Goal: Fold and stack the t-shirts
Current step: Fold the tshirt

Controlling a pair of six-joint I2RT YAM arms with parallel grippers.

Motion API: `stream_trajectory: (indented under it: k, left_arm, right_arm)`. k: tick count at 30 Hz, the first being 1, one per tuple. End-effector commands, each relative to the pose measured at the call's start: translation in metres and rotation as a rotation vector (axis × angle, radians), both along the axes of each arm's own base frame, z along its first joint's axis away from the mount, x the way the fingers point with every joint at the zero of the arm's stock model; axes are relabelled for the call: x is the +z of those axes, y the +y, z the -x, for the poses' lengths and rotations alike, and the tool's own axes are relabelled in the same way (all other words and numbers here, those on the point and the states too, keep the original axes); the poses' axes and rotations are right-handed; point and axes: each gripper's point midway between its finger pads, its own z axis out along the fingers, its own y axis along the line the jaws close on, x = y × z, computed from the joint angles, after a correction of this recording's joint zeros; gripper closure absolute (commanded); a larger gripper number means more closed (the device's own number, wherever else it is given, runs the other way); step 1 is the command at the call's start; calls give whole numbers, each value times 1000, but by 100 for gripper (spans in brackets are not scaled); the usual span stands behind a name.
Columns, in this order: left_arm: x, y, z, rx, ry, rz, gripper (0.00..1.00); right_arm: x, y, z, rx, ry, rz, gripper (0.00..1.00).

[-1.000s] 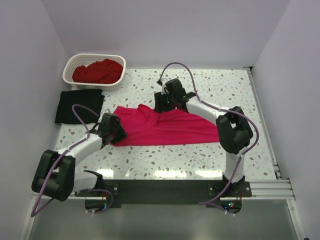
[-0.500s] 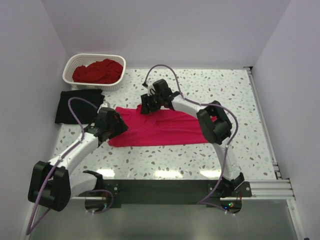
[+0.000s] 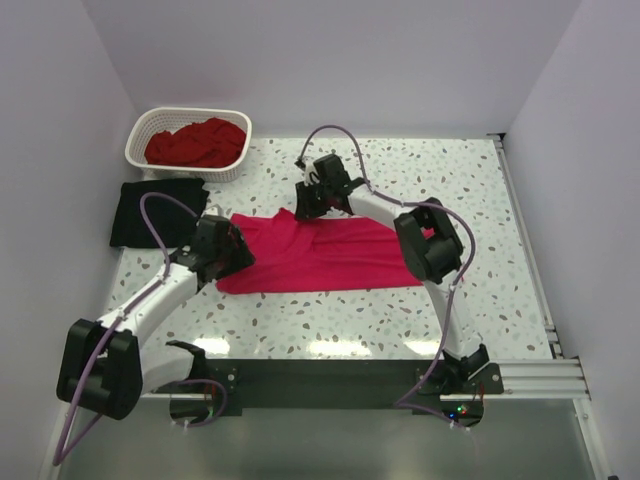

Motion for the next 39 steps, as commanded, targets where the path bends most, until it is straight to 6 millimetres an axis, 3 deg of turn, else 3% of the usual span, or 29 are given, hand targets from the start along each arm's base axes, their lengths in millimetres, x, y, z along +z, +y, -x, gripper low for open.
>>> stream_trajectory:
  k: [1, 2, 6, 7, 8, 10, 12, 13, 14, 15, 16, 18, 19, 21, 22, 32, 39]
  left_arm:
    - [13, 1, -15, -22, -36, -26, 36]
    - [13, 0, -16, -27, -38, -28, 36]
    - [18, 0, -30, -56, -43, -60, 32]
    - [27, -2, -40, -77, -71, -75, 29]
    - [30, -2, -46, -89, -81, -89, 28]
    - [39, -5, -66, -136, -103, -124, 25]
    - [32, -9, -81, -180, -87, -141, 24]
    - [44, -13, -97, -208, -125, -148, 25]
    - [43, -15, -105, -226, -124, -148, 25]
    - [31, -19, -112, -254, -92, -137, 26]
    - [41, -23, -126, -271, -118, -139, 27]
    - [30, -31, -138, -309, -94, -130, 28]
    - [38, -35, -150, -322, -119, -128, 29]
    - [29, -40, -158, -340, -97, -115, 29]
    - [34, -44, -166, -341, -110, -107, 29]
    - [6, -64, -183, -372, -56, -38, 34]
    - [0, -72, -189, -364, -47, -17, 34]
  right_arm:
    - [42, -9, -20, -65, -85, -4, 73]
    - [42, -13, -19, -78, -81, 8, 65]
    - [50, -26, -16, -152, -65, 19, 51]
    - [66, -27, -14, -177, -68, -11, 51]
    - [61, -33, -10, -193, -50, -14, 51]
    - [71, -36, -3, -214, -26, -49, 51]
    - [68, -39, 5, -213, 17, -57, 52]
    - [66, -39, 9, -213, 39, -60, 53]
    - [62, -38, 16, -199, 73, -58, 54]
    - [60, -38, 19, -198, 93, -61, 55]
    - [58, -38, 22, -202, 113, -64, 55]
    - [50, -40, 28, -210, 141, -56, 56]
    - [47, -41, 29, -222, 154, -55, 57]
    - [39, -44, 33, -227, 175, -49, 57]
    - [37, -44, 34, -235, 189, -53, 57]
    - [19, -37, 44, -219, 245, -93, 63]
    - [10, -40, 43, -233, 250, -71, 66]
